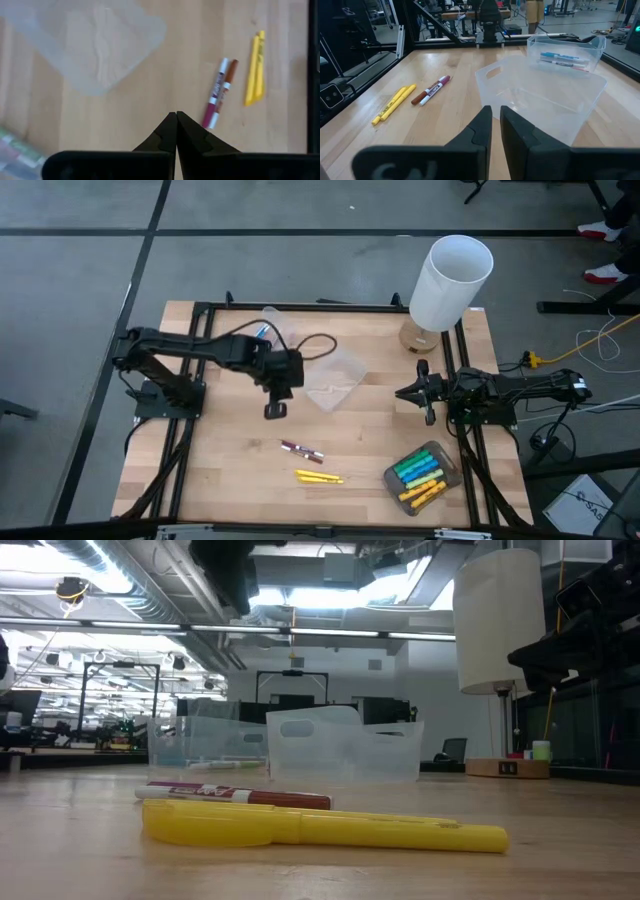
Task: Pick & Place Markers
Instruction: Put the brown marker into the transparent bin
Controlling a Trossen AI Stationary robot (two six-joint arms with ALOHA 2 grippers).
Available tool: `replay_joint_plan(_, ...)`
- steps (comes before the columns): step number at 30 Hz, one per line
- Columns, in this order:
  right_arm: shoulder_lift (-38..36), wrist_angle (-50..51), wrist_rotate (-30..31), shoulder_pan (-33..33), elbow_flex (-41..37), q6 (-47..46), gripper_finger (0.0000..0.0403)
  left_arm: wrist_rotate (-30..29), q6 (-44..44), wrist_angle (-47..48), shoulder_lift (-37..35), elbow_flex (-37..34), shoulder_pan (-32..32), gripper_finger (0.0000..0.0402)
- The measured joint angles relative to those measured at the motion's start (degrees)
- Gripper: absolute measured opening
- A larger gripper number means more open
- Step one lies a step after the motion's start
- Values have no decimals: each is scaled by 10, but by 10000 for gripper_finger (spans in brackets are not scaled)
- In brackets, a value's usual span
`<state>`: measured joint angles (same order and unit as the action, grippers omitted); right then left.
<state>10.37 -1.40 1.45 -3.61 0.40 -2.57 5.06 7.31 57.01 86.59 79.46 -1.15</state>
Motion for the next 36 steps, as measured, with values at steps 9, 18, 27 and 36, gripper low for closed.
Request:
replay_joint_plan(9,0,0,0,0,0,0,40,-26,3,-29,0,0,-78,3)
replay_joint_plan(18,0,0,0,0,0,0,40,-26,6,-84,0,0,-123,7)
replay_joint_plan(27,0,0,0,0,0,0,40,-43,26,-103,0,0,-154,56)
replay_joint_plan(36,0,0,0,0,0,0,40,-70,40,-106,1,0,-168,128)
